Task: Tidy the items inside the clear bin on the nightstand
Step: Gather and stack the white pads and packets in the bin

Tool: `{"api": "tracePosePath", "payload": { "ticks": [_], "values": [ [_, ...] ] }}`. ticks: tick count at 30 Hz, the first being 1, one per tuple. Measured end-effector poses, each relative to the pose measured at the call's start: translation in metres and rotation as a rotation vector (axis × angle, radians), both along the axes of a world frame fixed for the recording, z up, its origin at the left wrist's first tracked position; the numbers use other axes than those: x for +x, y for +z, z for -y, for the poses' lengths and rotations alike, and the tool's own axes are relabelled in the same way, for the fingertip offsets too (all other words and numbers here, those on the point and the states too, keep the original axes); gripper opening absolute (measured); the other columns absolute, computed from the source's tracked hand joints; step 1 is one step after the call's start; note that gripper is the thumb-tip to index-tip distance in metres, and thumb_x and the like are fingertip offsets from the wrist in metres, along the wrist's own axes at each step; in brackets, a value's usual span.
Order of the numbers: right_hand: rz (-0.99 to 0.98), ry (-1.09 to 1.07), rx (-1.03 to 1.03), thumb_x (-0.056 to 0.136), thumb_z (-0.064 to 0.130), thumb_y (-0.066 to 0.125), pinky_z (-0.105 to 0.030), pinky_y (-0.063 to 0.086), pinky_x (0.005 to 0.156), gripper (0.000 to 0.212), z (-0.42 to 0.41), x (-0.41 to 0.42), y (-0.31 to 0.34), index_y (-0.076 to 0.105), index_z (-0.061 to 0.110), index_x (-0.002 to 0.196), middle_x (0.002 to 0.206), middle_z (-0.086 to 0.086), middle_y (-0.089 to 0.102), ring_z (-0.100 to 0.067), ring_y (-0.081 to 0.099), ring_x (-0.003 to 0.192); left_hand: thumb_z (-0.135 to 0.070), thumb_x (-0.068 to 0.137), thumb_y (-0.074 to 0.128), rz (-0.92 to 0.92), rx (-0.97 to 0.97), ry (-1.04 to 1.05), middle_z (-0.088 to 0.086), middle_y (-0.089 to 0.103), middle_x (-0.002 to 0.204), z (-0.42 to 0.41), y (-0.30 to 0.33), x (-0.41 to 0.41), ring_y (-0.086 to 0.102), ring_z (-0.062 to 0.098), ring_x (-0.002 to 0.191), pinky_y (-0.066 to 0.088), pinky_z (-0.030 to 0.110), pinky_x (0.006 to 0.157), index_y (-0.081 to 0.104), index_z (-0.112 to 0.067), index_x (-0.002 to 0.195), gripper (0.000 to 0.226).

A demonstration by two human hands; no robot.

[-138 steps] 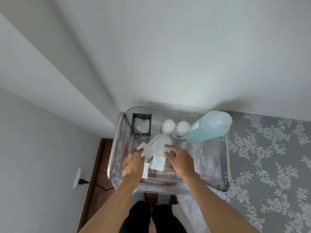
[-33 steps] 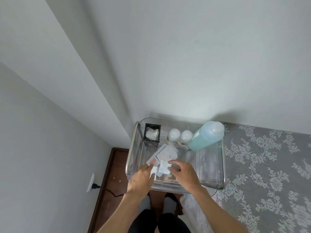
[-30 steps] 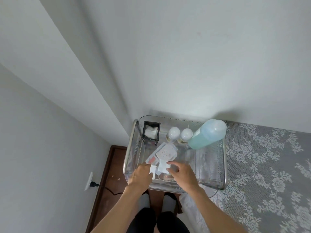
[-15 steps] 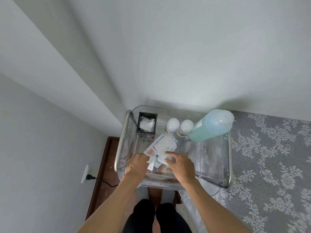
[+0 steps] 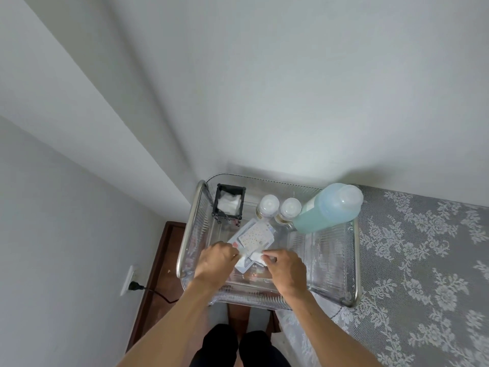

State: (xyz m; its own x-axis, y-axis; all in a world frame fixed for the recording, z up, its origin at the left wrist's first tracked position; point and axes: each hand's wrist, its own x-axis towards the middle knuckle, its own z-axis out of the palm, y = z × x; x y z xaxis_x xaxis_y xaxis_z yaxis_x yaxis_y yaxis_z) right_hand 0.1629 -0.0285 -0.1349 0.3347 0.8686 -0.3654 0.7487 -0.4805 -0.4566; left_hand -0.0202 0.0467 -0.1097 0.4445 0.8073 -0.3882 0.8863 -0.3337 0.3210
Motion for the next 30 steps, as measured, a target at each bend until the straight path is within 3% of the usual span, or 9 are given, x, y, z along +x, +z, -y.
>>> {"api": "tracePosePath", "payload": {
  "ticks": [3, 9, 12, 16, 20, 24, 27, 30],
  "values": [
    [0.009, 0.021, 0.001, 0.093, 0.039, 0.067, -0.008, 0.048, 0.058, 0.019, 0.005, 0.0, 0.012, 0.075, 0.037, 0.11, 0.103, 0.013, 0.077, -0.003, 0.071, 0.072, -0.038, 0.099, 0.054, 0.122, 0.036, 0.053, -0.006, 0.071, 0.084, 0.013, 0.028, -0.005, 0.064, 0.009, 0.069, 0.057, 0.025, 0.067, 0.075, -0.023, 0.092, 0.027],
    [0.001, 0.055, 0.023, 0.094, 0.04, 0.065, -0.015, 0.051, 0.065, 0.022, 0.004, -0.006, 0.045, 0.072, 0.039, 0.115, 0.099, 0.013, 0.077, -0.003, 0.068, 0.074, -0.025, 0.085, 0.077, 0.256, 0.341, 0.103, -0.005, 0.065, 0.062, -0.007, 0.101, -0.009, 0.055, 0.011, 0.052, 0.052, 0.025, 0.046, 0.077, -0.022, 0.076, 0.01],
    [-0.004, 0.061, 0.091, 0.093, 0.039, 0.067, -0.008, 0.047, 0.06, 0.022, 0.0, -0.009, 0.056, 0.074, 0.037, 0.114, 0.093, 0.012, 0.077, -0.003, 0.067, 0.072, -0.026, 0.088, 0.074, 0.232, 0.389, 0.201, -0.001, 0.07, 0.07, -0.035, 0.119, -0.003, 0.063, 0.017, 0.061, 0.048, 0.026, 0.054, 0.079, -0.02, 0.083, 0.009],
    [-0.001, 0.111, 0.114, 0.091, 0.04, 0.069, -0.002, 0.038, 0.045, 0.023, -0.004, -0.011, 0.064, 0.073, 0.039, 0.114, 0.082, 0.014, 0.077, 0.001, 0.056, 0.05, -0.025, 0.097, 0.062, 0.158, 0.306, 0.223, 0.004, 0.074, 0.088, -0.061, 0.124, 0.013, 0.069, 0.023, 0.078, 0.057, 0.034, 0.074, 0.078, -0.016, 0.092, 0.019],
    [-0.024, 0.155, 0.113, 0.091, 0.042, 0.068, -0.001, 0.04, 0.048, 0.023, 0.002, -0.007, 0.067, 0.073, 0.04, 0.113, 0.077, 0.016, 0.075, 0.003, 0.056, 0.047, -0.021, 0.098, 0.059, -0.099, 0.276, 0.128, -0.001, 0.074, 0.09, -0.07, 0.119, 0.025, 0.07, 0.018, 0.081, 0.056, 0.032, 0.071, 0.072, -0.018, 0.094, 0.014],
    [-0.029, 0.159, 0.134, 0.093, 0.042, 0.066, -0.002, 0.042, 0.049, 0.024, 0.001, -0.001, 0.074, 0.072, 0.04, 0.116, 0.079, 0.014, 0.076, 0.004, 0.054, 0.046, -0.016, 0.096, 0.062, -0.223, 0.27, 0.06, 0.0, 0.073, 0.092, -0.076, 0.112, 0.03, 0.07, 0.017, 0.083, 0.055, 0.031, 0.07, 0.068, -0.017, 0.094, 0.006],
    [-0.012, 0.197, 0.161, 0.094, 0.042, 0.064, -0.001, 0.042, 0.053, 0.026, -0.007, 0.004, 0.088, 0.07, 0.039, 0.119, 0.079, 0.012, 0.076, 0.002, 0.051, 0.047, -0.014, 0.097, 0.06, -0.213, 0.26, 0.011, 0.0, 0.074, 0.094, -0.078, 0.11, 0.03, 0.072, 0.018, 0.085, 0.055, 0.031, 0.07, 0.068, -0.017, 0.095, 0.008],
    [-0.022, 0.193, 0.233, 0.095, 0.042, 0.062, -0.008, 0.045, 0.045, 0.026, -0.026, 0.006, 0.107, 0.071, 0.037, 0.119, 0.076, 0.008, 0.075, 0.0, 0.048, 0.04, -0.004, 0.089, 0.066, 0.003, 0.367, 0.042, -0.002, 0.072, 0.08, -0.072, 0.116, 0.016, 0.068, 0.018, 0.072, 0.057, 0.031, 0.064, 0.072, -0.018, 0.087, 0.015]
  ]
}}
